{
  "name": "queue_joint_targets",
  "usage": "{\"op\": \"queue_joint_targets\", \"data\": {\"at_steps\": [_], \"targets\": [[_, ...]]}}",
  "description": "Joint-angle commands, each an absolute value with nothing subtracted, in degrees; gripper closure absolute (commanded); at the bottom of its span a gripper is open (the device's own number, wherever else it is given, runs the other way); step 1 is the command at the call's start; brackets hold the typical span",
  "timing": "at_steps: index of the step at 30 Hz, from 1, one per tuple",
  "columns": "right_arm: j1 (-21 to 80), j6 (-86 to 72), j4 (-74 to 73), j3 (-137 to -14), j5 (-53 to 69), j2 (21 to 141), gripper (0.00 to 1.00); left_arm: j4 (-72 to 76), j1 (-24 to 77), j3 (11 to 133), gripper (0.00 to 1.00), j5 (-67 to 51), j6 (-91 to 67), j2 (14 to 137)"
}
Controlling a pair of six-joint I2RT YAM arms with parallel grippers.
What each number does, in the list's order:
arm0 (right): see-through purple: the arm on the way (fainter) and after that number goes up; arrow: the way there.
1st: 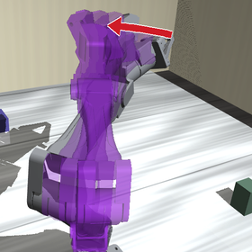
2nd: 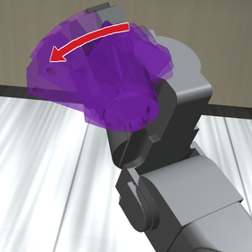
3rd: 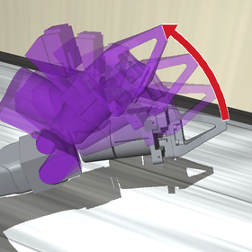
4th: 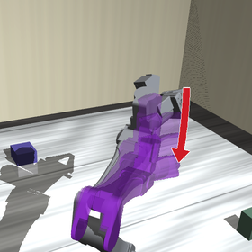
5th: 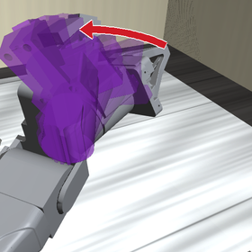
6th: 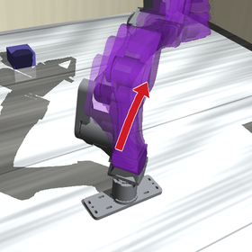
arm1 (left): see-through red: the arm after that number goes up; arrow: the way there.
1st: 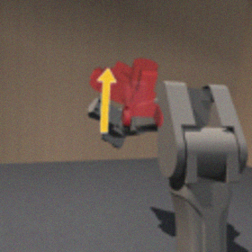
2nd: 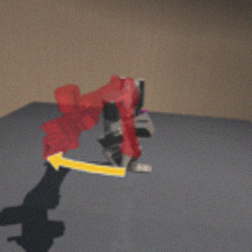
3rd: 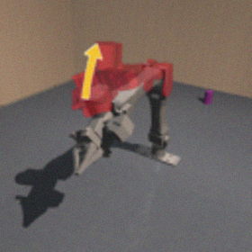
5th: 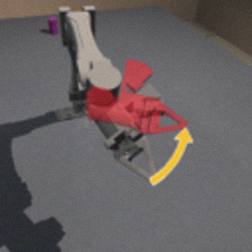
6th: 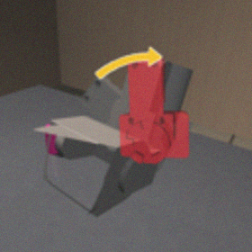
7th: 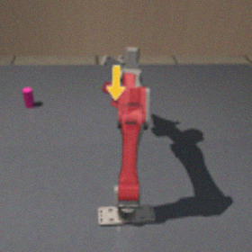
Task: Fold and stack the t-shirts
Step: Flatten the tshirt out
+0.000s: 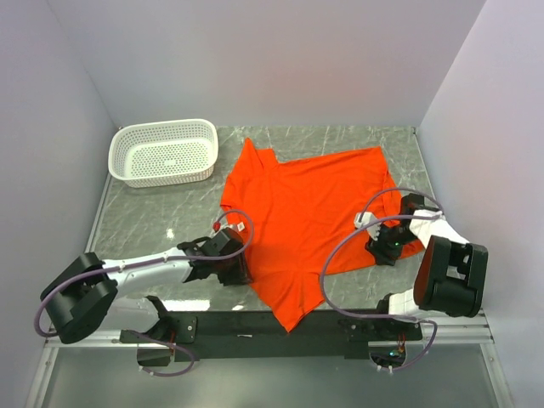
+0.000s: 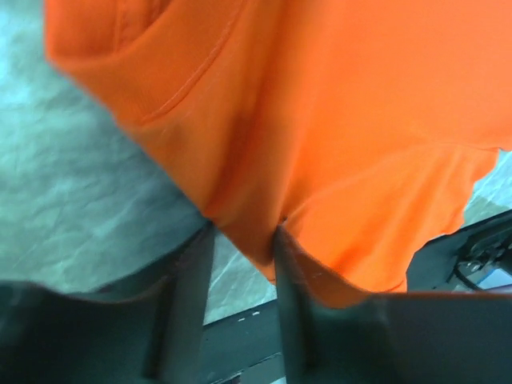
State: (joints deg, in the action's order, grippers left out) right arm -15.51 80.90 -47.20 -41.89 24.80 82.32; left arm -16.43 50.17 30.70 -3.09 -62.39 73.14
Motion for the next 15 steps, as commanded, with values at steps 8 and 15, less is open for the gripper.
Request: {"op": "queue_joint_targets", "data": {"at_steps": [8, 15], "targets": [[-11.7, 87.5, -46.8, -34.9, 12.1, 77.8, 0.92, -25.7, 49.9, 27.8, 1.0, -4.5, -64.6, 63.0], [-12.0, 93.3, -62.6, -31.2, 7.0, 63.1, 0.91, -32.6, 49.8, 25.5, 1.0, -11.3, -64.5, 53.6]]}}
